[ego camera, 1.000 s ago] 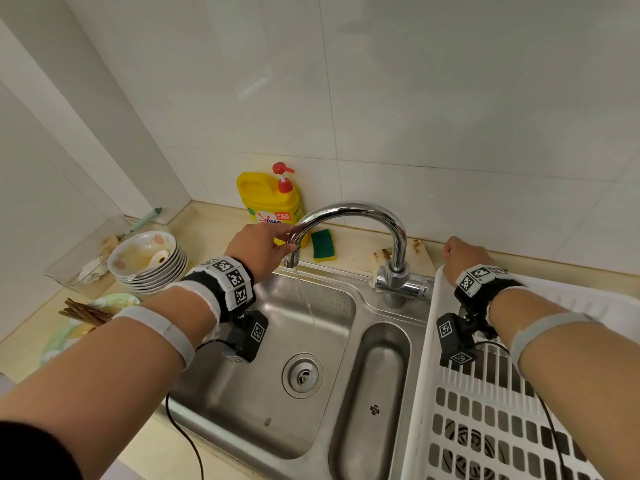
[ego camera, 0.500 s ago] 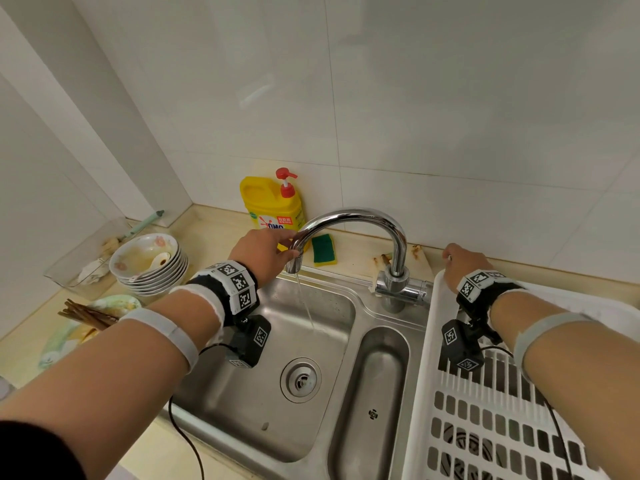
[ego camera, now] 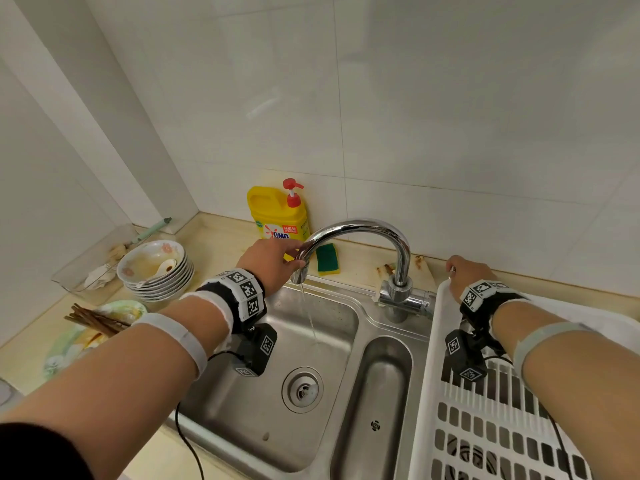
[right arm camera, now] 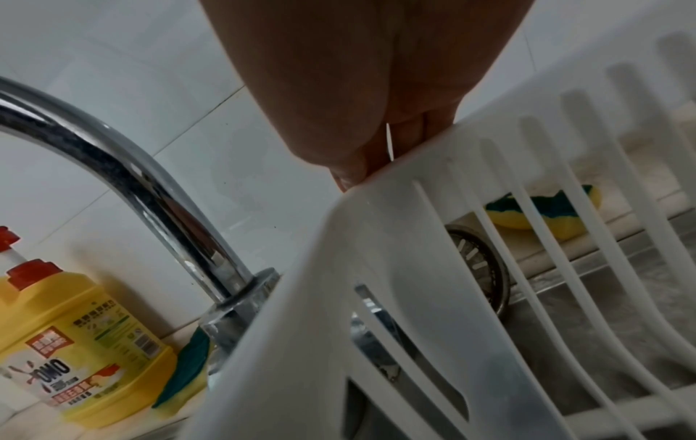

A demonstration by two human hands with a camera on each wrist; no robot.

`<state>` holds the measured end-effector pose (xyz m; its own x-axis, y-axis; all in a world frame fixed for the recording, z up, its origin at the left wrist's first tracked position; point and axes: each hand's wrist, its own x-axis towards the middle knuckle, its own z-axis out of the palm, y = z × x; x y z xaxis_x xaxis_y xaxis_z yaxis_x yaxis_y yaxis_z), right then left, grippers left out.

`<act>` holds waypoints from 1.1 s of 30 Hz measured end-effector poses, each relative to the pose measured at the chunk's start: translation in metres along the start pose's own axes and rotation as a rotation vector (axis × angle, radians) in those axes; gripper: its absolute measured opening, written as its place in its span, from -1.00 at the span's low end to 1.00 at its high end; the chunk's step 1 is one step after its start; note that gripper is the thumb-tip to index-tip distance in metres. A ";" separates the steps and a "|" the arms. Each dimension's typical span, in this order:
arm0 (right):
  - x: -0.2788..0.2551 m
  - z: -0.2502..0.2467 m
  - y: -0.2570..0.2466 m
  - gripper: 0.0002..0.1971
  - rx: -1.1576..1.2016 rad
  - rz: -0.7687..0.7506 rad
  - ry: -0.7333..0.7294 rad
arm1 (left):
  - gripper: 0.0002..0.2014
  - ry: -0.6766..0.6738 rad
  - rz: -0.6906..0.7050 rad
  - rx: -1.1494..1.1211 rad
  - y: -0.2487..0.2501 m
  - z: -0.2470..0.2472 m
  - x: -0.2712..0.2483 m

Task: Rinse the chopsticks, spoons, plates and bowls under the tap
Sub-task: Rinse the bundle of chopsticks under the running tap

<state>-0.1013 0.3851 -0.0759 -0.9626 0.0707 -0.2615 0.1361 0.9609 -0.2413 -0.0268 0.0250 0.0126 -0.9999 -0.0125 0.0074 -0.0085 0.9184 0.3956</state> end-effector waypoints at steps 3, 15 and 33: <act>-0.003 0.001 -0.001 -0.73 -0.021 -0.002 0.007 | -0.69 0.002 0.001 -0.003 0.001 0.000 -0.001; -0.002 0.001 -0.002 -0.77 0.006 0.017 0.037 | -0.70 0.009 -0.005 -0.008 0.003 -0.001 -0.001; -0.031 -0.038 -0.053 -0.60 -0.051 -0.034 0.198 | -0.61 -0.043 -0.022 0.033 -0.019 -0.003 -0.011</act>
<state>-0.0871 0.3425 -0.0195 -0.9943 0.0845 -0.0642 0.0957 0.9755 -0.1981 -0.0160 0.0065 0.0082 -0.9990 -0.0169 -0.0405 -0.0305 0.9308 0.3643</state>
